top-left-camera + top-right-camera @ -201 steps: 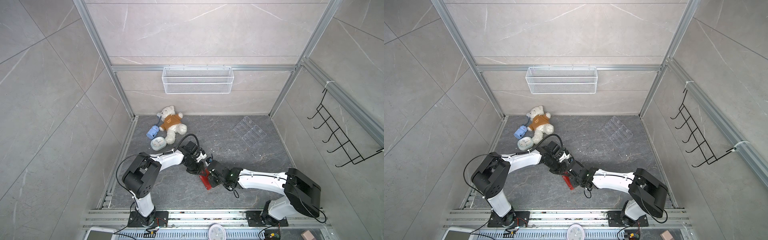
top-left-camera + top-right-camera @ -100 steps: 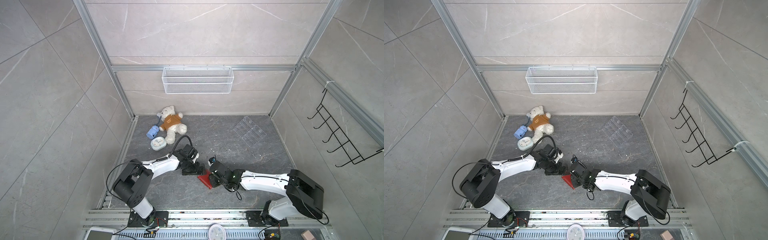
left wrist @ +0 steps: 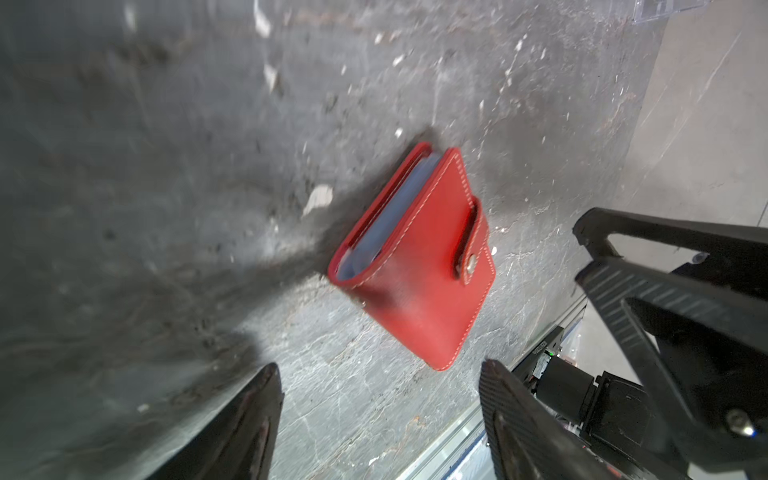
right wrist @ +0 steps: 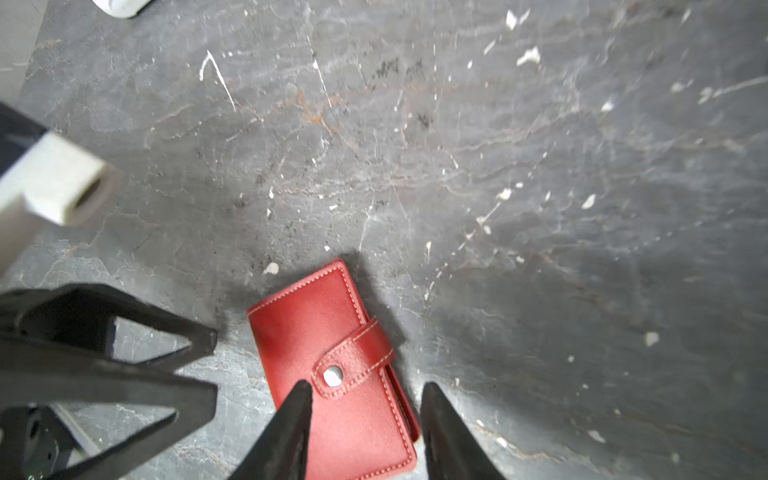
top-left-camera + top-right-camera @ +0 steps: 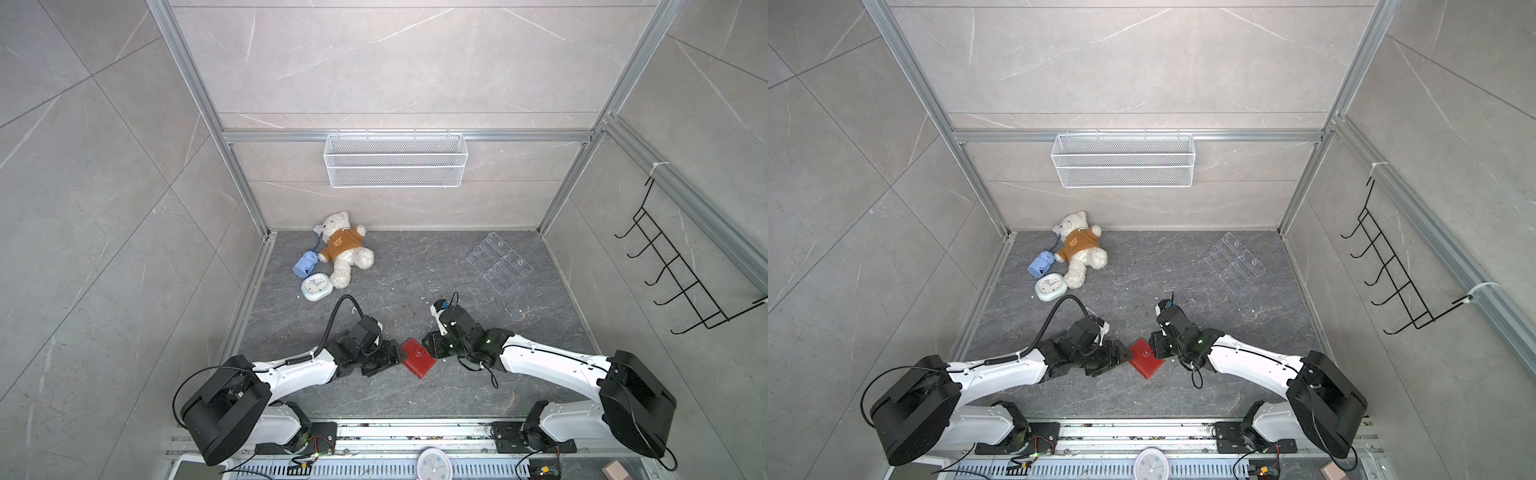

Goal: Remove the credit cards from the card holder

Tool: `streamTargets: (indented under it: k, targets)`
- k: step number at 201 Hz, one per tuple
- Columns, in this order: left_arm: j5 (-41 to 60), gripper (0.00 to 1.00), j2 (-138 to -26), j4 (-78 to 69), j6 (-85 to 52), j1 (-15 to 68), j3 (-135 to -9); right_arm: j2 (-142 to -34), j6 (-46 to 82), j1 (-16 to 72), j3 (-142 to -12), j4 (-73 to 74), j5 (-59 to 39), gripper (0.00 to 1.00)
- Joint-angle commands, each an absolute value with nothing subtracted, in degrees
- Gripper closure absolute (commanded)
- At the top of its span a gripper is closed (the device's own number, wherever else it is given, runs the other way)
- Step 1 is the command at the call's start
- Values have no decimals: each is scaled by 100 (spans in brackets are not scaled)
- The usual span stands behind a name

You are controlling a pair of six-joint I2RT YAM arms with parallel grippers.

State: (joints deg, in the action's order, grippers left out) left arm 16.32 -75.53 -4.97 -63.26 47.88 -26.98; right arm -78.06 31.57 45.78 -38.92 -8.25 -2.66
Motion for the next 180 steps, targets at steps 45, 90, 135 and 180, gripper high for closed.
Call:
streamTargets:
  k: [45,90,135,180]
  targets:
    - [1092,40,-7702,-2190,-7600,5168,-2244,-8261,3450,4433,-3274,102,-1033,62]
    - [1134,46,-8291,-3071,-7744,5168,-2066,-8281,3744,4440,-2950,670,-1328,67]
    - [963,51,-8454,-3077,-7594,5170,-2222,-8196,4331,4863,-2759,1173,-1389,69]
    - [721,63,-8235,-2469,-7324,5159,-2228,-7841,4991,5203,-2694,1138,-954,68]
